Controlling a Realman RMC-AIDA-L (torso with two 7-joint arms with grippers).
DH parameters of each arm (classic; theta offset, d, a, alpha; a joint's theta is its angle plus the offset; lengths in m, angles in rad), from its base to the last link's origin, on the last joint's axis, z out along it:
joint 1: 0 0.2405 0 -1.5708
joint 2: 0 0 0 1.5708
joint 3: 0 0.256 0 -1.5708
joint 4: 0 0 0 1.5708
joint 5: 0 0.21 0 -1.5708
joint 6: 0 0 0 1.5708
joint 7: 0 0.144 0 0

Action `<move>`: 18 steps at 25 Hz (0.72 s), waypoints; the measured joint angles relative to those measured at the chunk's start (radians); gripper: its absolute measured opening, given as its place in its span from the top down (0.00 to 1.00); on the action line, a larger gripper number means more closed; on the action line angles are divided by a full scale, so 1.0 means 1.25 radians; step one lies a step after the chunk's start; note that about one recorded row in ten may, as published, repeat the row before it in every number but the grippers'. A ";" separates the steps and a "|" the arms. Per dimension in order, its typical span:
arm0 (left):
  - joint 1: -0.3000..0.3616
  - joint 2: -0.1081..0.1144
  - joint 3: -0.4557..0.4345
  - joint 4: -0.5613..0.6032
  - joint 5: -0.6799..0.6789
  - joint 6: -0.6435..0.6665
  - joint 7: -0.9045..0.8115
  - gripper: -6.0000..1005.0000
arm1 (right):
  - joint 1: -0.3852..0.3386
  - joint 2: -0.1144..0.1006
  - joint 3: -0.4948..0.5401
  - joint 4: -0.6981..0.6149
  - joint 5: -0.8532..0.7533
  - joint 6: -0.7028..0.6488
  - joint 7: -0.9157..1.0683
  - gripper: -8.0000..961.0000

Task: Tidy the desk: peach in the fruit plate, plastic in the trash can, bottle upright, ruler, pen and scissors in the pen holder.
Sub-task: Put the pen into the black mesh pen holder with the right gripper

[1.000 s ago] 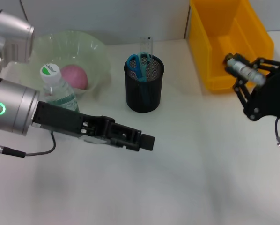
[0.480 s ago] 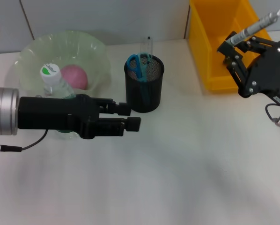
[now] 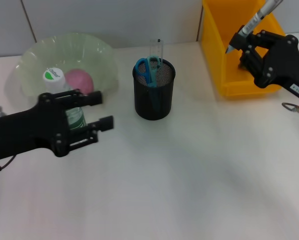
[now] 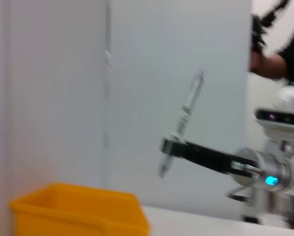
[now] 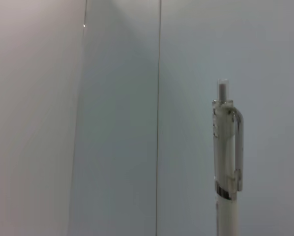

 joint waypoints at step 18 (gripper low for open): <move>0.062 -0.003 0.103 -0.132 -0.112 -0.095 0.266 0.43 | 0.155 -0.001 -0.071 -0.091 -0.133 0.209 0.292 0.85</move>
